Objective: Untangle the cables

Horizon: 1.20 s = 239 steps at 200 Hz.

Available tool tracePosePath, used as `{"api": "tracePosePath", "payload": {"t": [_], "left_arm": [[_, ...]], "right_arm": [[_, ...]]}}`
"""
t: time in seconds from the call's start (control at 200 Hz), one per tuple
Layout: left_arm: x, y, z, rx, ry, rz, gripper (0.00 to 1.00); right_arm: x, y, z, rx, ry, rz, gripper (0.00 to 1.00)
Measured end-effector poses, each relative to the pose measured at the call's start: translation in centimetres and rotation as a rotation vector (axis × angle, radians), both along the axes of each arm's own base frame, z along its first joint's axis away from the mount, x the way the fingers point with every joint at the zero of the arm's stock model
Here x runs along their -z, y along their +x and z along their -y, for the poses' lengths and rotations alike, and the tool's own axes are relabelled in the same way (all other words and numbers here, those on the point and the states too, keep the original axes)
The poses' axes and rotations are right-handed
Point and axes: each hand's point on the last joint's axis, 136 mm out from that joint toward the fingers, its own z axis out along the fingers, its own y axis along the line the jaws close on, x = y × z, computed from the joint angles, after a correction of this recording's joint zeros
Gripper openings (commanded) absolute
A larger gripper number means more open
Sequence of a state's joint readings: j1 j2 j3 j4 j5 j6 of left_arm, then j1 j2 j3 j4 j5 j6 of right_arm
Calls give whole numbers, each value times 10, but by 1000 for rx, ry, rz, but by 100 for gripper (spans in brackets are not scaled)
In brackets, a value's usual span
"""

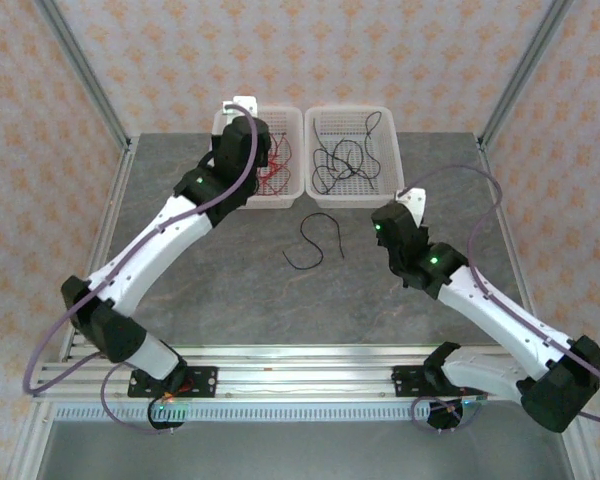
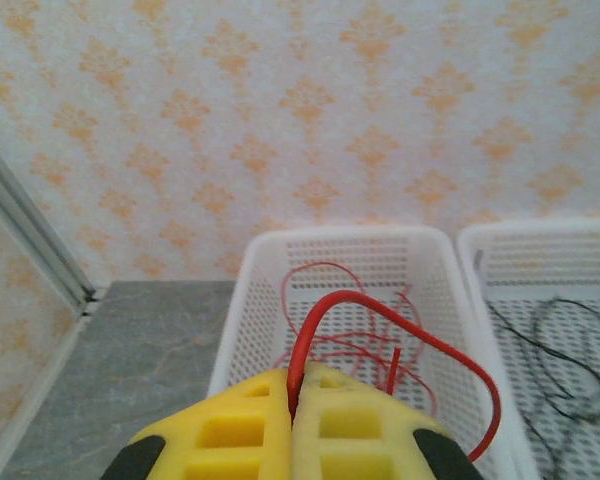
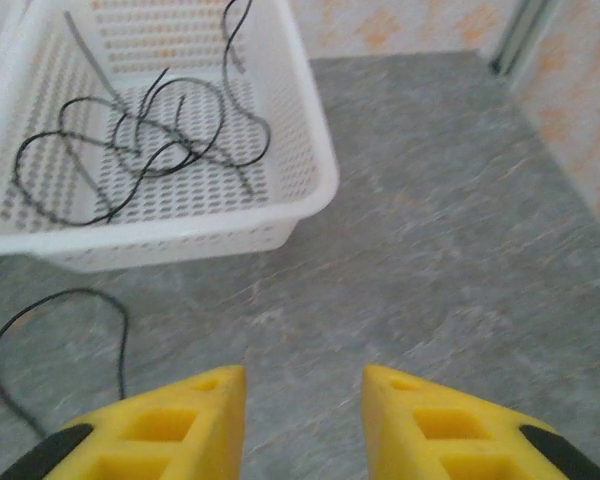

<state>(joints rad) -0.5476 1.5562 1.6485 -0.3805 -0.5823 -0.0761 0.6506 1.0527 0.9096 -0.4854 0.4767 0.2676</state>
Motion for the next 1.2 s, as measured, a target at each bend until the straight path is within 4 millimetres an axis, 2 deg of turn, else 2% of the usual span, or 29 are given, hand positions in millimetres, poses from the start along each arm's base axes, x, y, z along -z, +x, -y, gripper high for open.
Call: {"api": "tracePosePath", "payload": {"t": [0.24, 0.526, 0.656, 0.761, 0.896, 0.951, 1.001, 1.046, 1.096, 1.196], "left_arm": [[32, 65, -33, -111, 42, -10, 0], [79, 117, -59, -174, 46, -27, 0], [118, 142, -62, -169, 43, -52, 0], [162, 159, -57, -140, 48, -111, 0], [216, 169, -48, -103, 57, -199, 0], [234, 170, -45, -95, 56, -232, 11], [245, 168, -45, -94, 59, -260, 27], [249, 168, -45, -95, 54, -269, 47], [251, 167, -45, -101, 43, -271, 57], [251, 167, -44, -104, 23, -268, 69]], "right_arm": [[22, -11, -20, -76, 155, -52, 35], [37, -19, -34, -110, 258, -101, 36], [41, -21, -37, -115, 287, -118, 36], [41, -22, -39, -115, 308, -120, 36], [40, -24, -41, -114, 329, -122, 37], [41, -24, -43, -114, 340, -128, 37], [43, -25, -46, -118, 348, -139, 37], [48, -26, -49, -122, 350, -155, 37], [54, -26, -54, -126, 348, -175, 37], [72, -29, -66, -136, 331, -234, 37]]}}
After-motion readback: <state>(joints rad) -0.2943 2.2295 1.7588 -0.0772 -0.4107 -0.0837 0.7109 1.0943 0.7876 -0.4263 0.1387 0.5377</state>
